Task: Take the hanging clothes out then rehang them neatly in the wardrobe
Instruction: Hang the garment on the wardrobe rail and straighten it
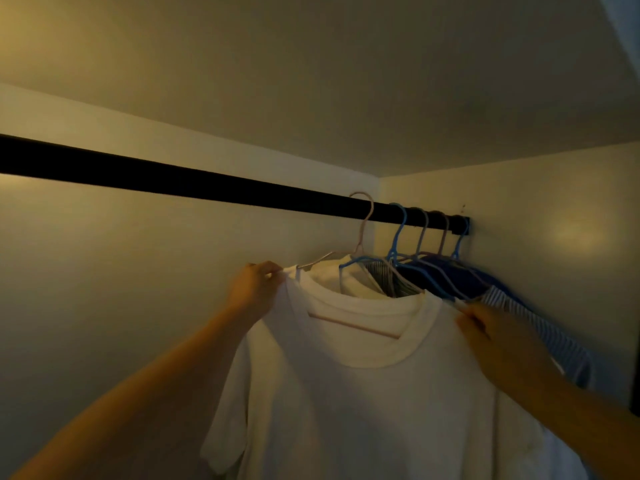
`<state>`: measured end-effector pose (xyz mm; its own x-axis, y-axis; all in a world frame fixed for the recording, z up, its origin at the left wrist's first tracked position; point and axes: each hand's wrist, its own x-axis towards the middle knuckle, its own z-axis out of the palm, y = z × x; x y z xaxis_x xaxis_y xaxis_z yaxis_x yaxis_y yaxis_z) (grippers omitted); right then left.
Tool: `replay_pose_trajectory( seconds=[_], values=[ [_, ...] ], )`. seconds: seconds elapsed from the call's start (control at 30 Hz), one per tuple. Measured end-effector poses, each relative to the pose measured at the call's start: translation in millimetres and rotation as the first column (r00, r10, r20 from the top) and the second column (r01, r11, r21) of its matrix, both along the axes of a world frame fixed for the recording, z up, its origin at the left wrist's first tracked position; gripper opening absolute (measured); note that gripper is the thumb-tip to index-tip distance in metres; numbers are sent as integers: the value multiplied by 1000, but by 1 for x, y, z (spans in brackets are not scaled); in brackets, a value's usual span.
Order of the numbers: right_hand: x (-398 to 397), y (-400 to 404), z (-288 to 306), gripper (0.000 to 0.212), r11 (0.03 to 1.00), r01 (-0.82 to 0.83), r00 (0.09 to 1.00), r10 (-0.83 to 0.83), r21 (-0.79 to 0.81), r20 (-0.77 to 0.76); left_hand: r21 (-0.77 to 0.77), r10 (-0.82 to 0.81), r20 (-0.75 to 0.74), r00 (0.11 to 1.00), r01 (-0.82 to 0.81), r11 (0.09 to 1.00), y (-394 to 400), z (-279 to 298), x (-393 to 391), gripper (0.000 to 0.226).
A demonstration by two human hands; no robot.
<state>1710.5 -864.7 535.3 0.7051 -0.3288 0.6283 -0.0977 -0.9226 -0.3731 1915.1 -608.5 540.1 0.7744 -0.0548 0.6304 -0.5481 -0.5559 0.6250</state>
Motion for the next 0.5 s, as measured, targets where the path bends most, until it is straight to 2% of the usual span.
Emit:
replay_pose_trajectory(
  seconds=[0.5],
  values=[
    [3, -11, -14, 20, 998, 51, 999, -50, -47, 13, 27, -28, -1, 1000, 28, 999, -19, -7, 11, 23]
  ],
)
